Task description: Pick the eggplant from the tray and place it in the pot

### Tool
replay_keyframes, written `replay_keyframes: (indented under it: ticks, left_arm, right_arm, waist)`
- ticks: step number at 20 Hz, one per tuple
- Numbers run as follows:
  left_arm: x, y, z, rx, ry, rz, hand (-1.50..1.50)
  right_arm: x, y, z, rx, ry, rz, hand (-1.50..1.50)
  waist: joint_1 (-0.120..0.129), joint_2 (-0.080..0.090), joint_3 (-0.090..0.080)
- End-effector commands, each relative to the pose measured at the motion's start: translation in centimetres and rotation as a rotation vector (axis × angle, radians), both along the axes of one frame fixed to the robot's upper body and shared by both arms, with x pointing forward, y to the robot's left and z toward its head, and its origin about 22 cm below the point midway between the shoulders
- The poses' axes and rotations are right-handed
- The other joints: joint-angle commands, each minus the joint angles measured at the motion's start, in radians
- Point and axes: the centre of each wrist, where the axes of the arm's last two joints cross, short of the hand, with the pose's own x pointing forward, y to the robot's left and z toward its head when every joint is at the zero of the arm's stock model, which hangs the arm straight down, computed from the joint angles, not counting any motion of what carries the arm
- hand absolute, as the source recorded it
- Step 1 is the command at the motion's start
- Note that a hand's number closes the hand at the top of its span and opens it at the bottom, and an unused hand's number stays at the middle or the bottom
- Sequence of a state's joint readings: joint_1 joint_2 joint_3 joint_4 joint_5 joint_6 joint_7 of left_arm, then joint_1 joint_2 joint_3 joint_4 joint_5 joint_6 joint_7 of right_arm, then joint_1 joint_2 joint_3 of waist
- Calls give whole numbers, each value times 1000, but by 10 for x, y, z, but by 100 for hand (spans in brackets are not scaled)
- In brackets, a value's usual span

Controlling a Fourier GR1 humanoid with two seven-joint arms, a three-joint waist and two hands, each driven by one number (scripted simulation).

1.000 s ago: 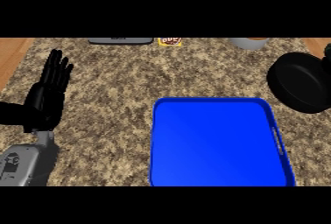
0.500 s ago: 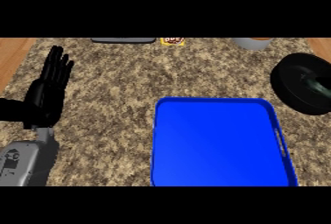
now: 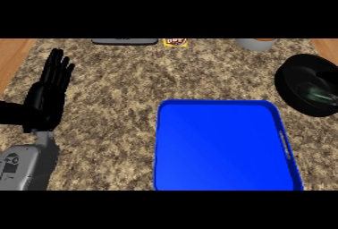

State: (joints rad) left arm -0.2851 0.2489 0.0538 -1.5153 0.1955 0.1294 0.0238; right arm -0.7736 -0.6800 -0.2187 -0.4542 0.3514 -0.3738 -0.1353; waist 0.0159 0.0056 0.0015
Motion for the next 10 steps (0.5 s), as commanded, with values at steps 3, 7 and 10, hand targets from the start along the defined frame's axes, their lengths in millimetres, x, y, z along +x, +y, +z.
replay_keyframes:
  ticks: [3, 7, 10]
  left_arm:
    - [-6, 8, -5, 14, 18, -2, 0]
    - [-6, -7, -2, -6, 9, 1, 0]
    - [-17, 2, 1, -8, 10, 3, 0]
  right_arm:
    - [-1, -10, 11, 208, -173, -65, -150]
    - [-12, -27, 12, 313, -303, -104, -150]
    - [-25, -36, 6, 299, -340, -126, -150]
  waist:
    - [-3, -1, 0]
    - [-7, -1, 0]
    - [-10, -7, -1]
